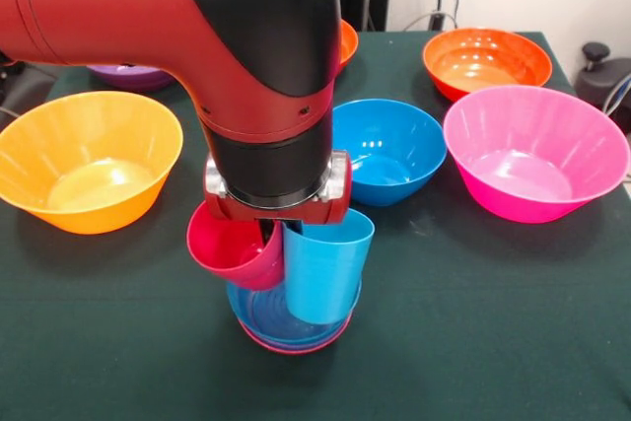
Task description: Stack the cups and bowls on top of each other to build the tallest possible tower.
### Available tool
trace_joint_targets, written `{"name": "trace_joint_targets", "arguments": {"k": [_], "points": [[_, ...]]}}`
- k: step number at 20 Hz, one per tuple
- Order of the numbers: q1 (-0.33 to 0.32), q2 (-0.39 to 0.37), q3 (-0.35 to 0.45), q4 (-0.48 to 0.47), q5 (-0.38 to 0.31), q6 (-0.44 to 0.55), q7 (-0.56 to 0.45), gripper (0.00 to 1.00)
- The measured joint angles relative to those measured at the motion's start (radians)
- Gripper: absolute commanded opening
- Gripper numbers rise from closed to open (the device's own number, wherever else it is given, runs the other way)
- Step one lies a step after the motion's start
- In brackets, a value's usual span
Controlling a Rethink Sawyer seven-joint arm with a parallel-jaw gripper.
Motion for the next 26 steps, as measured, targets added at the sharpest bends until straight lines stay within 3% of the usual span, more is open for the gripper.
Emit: {"name": "trace_joint_targets", "arguments": {"k": [6, 20, 26], "points": [[0.001, 0.004, 0.0, 0.0, 0.0, -0.022, 0.0, 0.0], [-0.003, 0.019, -0.017, 0.004, 0.003, -0.24, 0.0, 0.0], [-0.002, 0.026, -0.02, 0.001, 0.019, -0.257, 0.0, 0.0]]}}
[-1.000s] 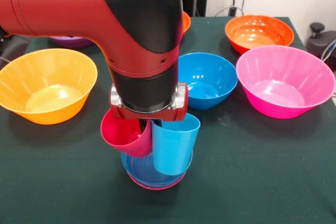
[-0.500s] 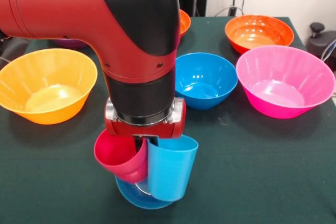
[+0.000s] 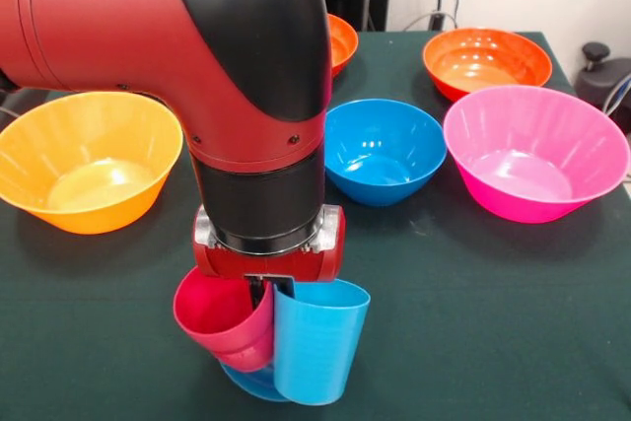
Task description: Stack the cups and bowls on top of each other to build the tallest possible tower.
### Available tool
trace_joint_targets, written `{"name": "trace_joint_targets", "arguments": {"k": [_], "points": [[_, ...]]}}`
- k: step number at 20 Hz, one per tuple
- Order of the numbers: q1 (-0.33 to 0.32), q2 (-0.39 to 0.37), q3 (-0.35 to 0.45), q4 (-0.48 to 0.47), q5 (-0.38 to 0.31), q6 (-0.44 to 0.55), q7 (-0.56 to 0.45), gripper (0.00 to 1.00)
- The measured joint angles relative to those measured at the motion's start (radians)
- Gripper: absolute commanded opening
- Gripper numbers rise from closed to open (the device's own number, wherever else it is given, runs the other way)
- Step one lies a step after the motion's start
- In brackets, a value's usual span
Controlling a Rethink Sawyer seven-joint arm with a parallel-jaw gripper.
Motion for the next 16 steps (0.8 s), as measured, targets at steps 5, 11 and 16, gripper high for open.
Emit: {"name": "trace_joint_targets", "arguments": {"k": [5, 11, 16], "points": [[0.001, 0.002, -0.014, 0.0, 0.017, 0.0, 0.0, 0.0], [0.002, 0.002, -0.053, 0.003, 0.039, 0.011, 0.0, 0.0], [0.002, -0.009, -0.086, 0.035, 0.064, 0.014, 0.0, 0.0]]}}
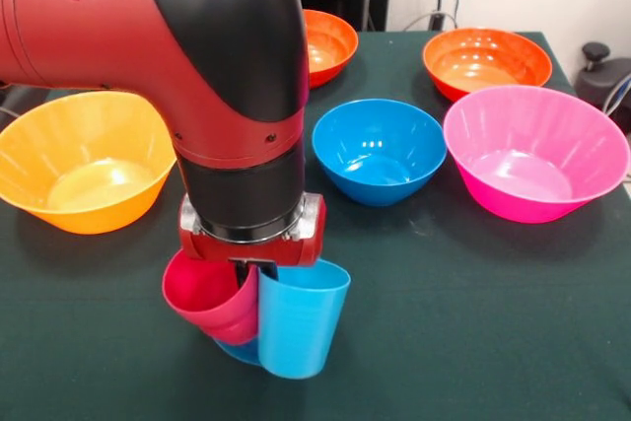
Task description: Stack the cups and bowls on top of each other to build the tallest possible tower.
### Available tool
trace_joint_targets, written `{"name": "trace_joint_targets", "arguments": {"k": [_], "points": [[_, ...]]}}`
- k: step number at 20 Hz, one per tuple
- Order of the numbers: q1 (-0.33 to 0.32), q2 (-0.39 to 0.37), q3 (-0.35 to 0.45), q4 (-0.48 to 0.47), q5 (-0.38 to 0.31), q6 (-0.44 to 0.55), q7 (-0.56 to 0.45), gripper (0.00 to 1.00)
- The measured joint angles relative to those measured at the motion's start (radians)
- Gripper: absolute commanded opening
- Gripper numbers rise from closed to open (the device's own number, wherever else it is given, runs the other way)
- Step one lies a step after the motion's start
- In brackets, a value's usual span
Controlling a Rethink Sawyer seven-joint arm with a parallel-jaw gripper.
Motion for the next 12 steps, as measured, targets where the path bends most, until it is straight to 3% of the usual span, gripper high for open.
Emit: {"name": "trace_joint_targets", "arguments": {"k": [12], "points": [[0.0, -0.005, -0.071, 0.073, 0.048, 0.029, 0.0, 0.0]]}}
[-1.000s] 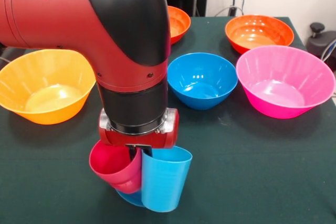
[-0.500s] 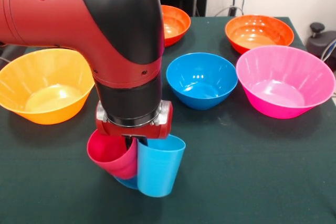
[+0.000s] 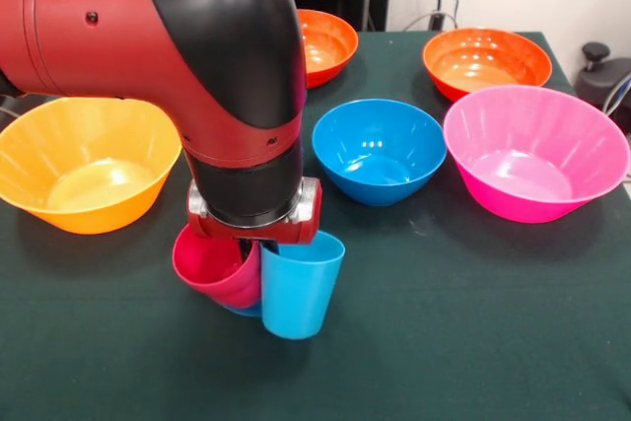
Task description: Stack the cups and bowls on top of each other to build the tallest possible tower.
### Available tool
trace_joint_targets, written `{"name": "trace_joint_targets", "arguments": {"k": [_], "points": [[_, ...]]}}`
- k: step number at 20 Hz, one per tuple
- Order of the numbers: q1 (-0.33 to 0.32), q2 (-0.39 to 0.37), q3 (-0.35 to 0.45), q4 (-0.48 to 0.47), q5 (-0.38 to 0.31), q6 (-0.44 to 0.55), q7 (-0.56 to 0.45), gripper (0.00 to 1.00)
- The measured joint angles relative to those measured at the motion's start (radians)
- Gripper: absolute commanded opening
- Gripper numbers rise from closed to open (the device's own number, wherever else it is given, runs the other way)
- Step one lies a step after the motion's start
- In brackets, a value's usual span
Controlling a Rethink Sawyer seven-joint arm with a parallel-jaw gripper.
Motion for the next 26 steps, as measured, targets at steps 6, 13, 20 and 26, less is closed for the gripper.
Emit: {"name": "trace_joint_targets", "arguments": {"k": [6, 13, 20, 26], "points": [[0.0, -0.03, -0.02, 0.063, 0.042, 0.019, 0.0, 0.0], [0.001, -0.076, -0.023, 0.118, 0.092, 0.04, 0.0, 0.0], [0.012, -0.074, -0.023, 0.07, 0.092, 0.16, 0.0, 0.0], [0.016, -0.056, -0.024, 0.012, 0.075, 0.19, 0.0, 0.0]]}}
